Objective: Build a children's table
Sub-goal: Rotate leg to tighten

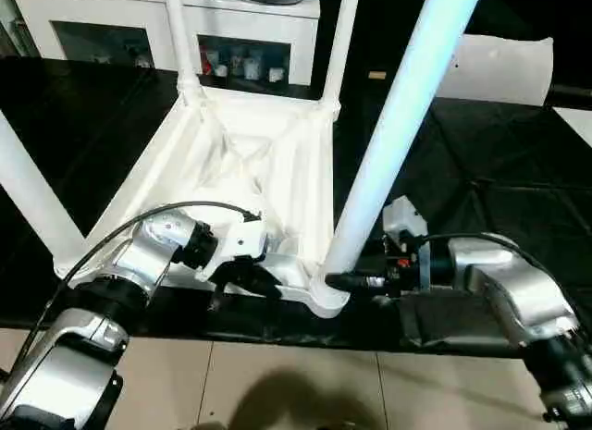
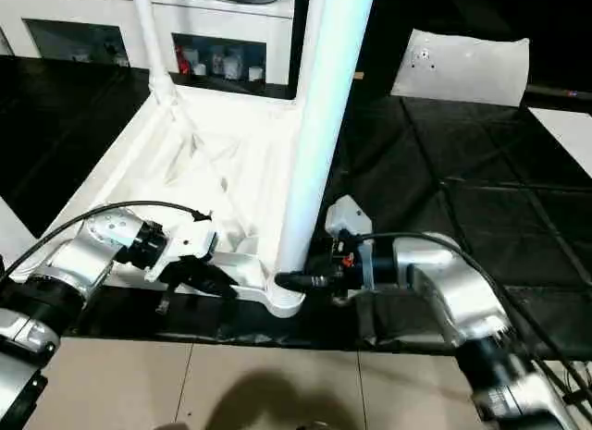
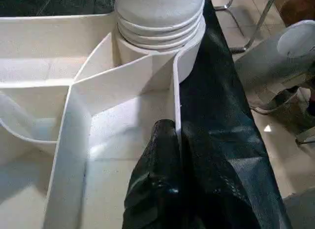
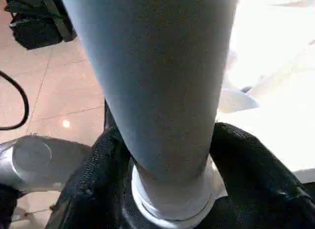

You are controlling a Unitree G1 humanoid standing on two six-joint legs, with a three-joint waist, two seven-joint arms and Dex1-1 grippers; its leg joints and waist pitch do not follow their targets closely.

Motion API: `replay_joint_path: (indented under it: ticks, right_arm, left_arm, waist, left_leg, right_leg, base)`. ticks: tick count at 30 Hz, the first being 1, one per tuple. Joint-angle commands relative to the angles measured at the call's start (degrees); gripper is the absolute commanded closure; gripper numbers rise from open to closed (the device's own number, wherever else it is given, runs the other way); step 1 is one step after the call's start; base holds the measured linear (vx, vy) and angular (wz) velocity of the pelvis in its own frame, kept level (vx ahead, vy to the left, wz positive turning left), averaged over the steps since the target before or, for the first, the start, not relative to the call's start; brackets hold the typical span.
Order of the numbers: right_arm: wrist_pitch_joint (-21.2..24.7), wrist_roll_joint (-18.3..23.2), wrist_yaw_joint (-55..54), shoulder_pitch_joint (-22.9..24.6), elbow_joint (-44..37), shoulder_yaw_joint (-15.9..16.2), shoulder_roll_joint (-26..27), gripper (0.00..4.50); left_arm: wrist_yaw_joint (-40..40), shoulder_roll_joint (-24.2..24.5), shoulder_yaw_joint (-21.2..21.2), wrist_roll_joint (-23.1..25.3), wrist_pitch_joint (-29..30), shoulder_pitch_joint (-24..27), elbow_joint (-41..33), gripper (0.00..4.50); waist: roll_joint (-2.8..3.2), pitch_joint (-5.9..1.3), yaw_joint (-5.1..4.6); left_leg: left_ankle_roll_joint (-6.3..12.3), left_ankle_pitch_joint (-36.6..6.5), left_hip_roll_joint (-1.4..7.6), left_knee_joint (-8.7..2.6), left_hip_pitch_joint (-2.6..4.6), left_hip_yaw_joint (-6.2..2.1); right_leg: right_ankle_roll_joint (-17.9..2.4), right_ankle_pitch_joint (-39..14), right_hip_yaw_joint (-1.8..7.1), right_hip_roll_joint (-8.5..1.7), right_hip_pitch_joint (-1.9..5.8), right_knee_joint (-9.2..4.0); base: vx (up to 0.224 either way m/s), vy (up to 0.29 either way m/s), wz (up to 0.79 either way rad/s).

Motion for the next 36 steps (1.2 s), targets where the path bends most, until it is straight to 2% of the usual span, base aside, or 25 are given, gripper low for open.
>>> replay_joint_path:
  ticks: [1, 6, 11, 13, 17, 18, 21, 22, 23, 24, 27, 28, 30, 31, 33, 34, 36]
  right_arm:
    - [-1.83, -1.50, 1.48, -0.75, 1.65, 0.83, 0.14, 2.27]
    - [-4.12, -2.46, 2.83, -1.15, 4.23, 1.86, 0.86, 2.53]
    - [-5.85, -2.99, 4.13, -1.28, 6.02, 1.94, 1.77, 2.56]
    - [-6.18, -3.10, 4.60, -0.92, 6.17, 1.94, 2.13, 2.57]
    - [-5.59, -2.21, 3.97, 0.07, 5.60, 1.42, 2.65, 2.57]
    - [-5.46, -2.07, 3.71, 0.25, 5.42, 1.27, 2.73, 2.57]
    - [-2.63, -1.16, -4.01, 3.01, 3.37, -1.63, 5.39, 2.57]
    - [-1.90, -3.13, -12.11, 5.04, 2.73, -2.83, 8.06, 2.57]
    - [-1.90, -3.13, -12.11, 5.04, 2.73, -2.83, 8.06, 2.57]
    - [-1.43, -4.16, -16.70, 6.38, 2.09, -3.30, 10.09, 2.57]
    - [-0.30, -4.35, -19.55, 7.20, 1.55, -3.65, 11.75, 2.57]
    - [1.23, -5.19, -24.79, 7.59, 1.49, -4.21, 14.88, 2.57]
    - [2.57, -6.23, -29.47, 7.51, 1.69, -4.56, 17.83, 2.57]
    - [3.74, -7.39, -34.08, 6.73, 2.40, -4.83, 20.76, 2.57]
    - [4.31, -7.87, -36.66, 6.34, 2.62, -5.07, 22.27, 2.57]
    - [4.84, -8.86, -41.23, 5.19, 3.69, -5.58, 24.72, 2.57]
    - [5.09, -9.85, -45.97, 3.94, 4.89, -6.21, 26.89, 2.57]
  left_arm:
    - [-2.15, 0.00, -1.77, 1.29, -1.72, -1.40, -0.06, 4.50]
    - [-2.54, 0.14, -1.96, 1.36, -2.28, -1.80, 0.61, 4.50]
    - [-2.88, 0.04, -1.69, 1.39, -2.63, -2.37, 1.65, 4.50]
    - [-2.33, 0.06, -1.31, 1.34, -2.06, -2.40, 1.83, 4.50]
    - [0.33, 0.06, -0.12, 1.16, 0.23, -2.08, 1.39, 4.50]
    - [0.85, 0.07, 0.07, 1.17, 0.62, -2.02, 1.28, 4.50]
    - [8.63, -0.58, 4.08, -0.30, 7.84, -0.91, -1.66, 4.50]
    - [11.51, -1.43, 6.09, -2.23, 14.45, 1.54, -7.88, 4.50]
    - [11.51, -1.43, 6.09, -2.23, 14.45, 1.54, -7.88, 4.50]
    - [14.16, -2.81, 7.15, -3.21, 19.00, 3.34, -12.42, 4.50]
    - [16.06, -4.05, 7.65, -3.74, 22.24, 4.56, -15.43, 4.50]
    - [19.99, -6.85, 7.85, -3.46, 26.21, 6.11, -18.93, 4.50]
    - [24.05, -9.66, 7.72, -2.69, 28.44, 6.97, -20.98, 4.50]
    - [28.43, -12.89, 7.60, -1.78, 29.70, 6.94, -21.24, 4.50]
    - [30.65, -14.51, 7.55, -1.23, 30.87, 7.07, -21.83, 4.50]
    - [33.85, -16.70, 7.20, 0.06, 31.33, 6.79, -21.57, 4.50]
    - [36.61, -18.13, 6.64, 1.48, 31.65, 6.43, -21.40, 4.50]
  waist:
    - [0.21, -3.33, -0.07]
    - [0.24, -3.02, -0.11]
    - [0.46, -2.62, -0.29]
    - [0.76, -2.44, -0.30]
    - [0.70, -2.34, -0.37]
    - [0.85, -2.17, -0.36]
    - [0.71, -1.88, -0.35]
    - [0.83, -1.57, -0.63]
    - [0.83, -1.51, -0.69]
    - [0.82, -1.33, -1.01]
    - [0.79, -1.10, -2.12]
    - [0.83, -1.00, -2.67]
    - [0.80, -0.89, -2.95]
    - [0.67, -0.70, -3.26]
    - [0.64, -0.60, -3.42]
    - [0.57, -0.49, -3.77]
    - [0.72, -0.40, -4.00]
  left_leg:
    - [3.62, -2.84, 2.29, -3.87, -0.37, -0.14]
    - [3.37, -4.08, 2.25, -4.02, -0.34, -0.14]
    - [3.29, -5.36, 2.19, -4.18, -0.40, -0.17]
    - [3.12, -5.93, 2.27, -4.31, -0.37, -0.27]
    - [3.15, -6.46, 2.33, -4.39, -0.32, -0.28]
    - [3.05, -7.14, 2.35, -4.47, -0.25, -0.26]
    - [2.42, -8.51, 2.30, -4.66, -0.22, -0.37]
    - [1.36, -9.04, 2.42, -4.91, -0.32, -0.50]
    - [1.02, -9.09, 2.52, -5.05, -0.37, -0.62]
    - [0.72, -9.97, 2.47, -5.19, -0.48, -0.75]
    - [1.17, -10.62, 2.08, -5.19, -0.69, -0.78]
    - [1.42, -10.39, 2.19, -5.14, -0.82, -0.75]
    - [1.83, -10.05, 1.88, -5.12, -0.87, -0.74]
    - [1.90, -10.24, 1.81, -5.14, -0.82, -0.65]
    - [1.98, -10.73, 1.64, -5.14, -0.77, -0.73]
    - [2.30, -10.53, 1.64, -5.15, -0.77, -0.78]
    - [2.37, -10.69, 1.49, -5.21, -0.87, -0.86]
  right_leg:
    - [-13.20, -7.91, 3.14, -4.81, 3.47, -3.33]
    - [-13.04, -9.83, 3.16, -4.79, 3.43, -3.63]
    - [-12.61, -11.53, 3.14, -4.65, 3.30, -3.95]
    - [-12.50, -12.28, 3.13, -4.68, 3.27, -4.03]
    - [-12.71, -12.20, 3.13, -4.62, 3.21, -4.10]
    - [-12.69, -13.02, 3.15, -4.65, 3.10, -4.27]
    - [-11.89, -16.65, 3.14, -4.76, 3.05, -4.63]
    - [-10.84, -19.15, 3.21, -4.90, 2.92, -4.69]
    - [-10.66, -19.94, 3.19, -5.02, 2.91, -4.77]
    - [-9.75, -21.96, 3.14, -4.93, 2.84, -5.00]
    - [-8.97, -23.78, 3.06, -4.63, 2.72, -5.44]
    - [-8.95, -23.52, 3.23, -4.65, 2.68, -5.33]
    - [-8.81, -23.97, 3.11, -4.52, 2.52, -5.68]
    - [-8.35, -25.07, 3.14, -4.38, 2.29, -5.89]
    - [-7.64, -27.13, 3.05, -4.37, 2.22, -6.12]
    - [-6.60, -29.27, 3.15, -4.45, 2.05, -6.35]
    - [-5.69, -30.64, 3.10, -4.45, 1.97, -6.63]
  base:
    - [0.000, 0.000, 0.00]
    - [0.000, 0.000, 0.00]
    - [0.000, 0.000, 0.00]
    - [0.000, 0.000, 0.00]
    - [0.000, 0.000, 0.00]
    - [0.000, 0.000, 0.00]
    - [0.000, 0.000, 0.00]
    - [0.000, 0.000, 0.00]
    - [0.000, 0.000, 0.00]
    - [0.000, 0.000, 0.00]
    - [0.000, 0.000, 0.00]
    - [0.000, 0.000, 0.00]
    - [0.000, 0.000, 0.00]
    - [0.000, 0.000, 0.00]
    - [0.000, 0.000, 0.00]
    - [0.000, 0.000, 0.00]
    - [0.000, 0.000, 0.00]
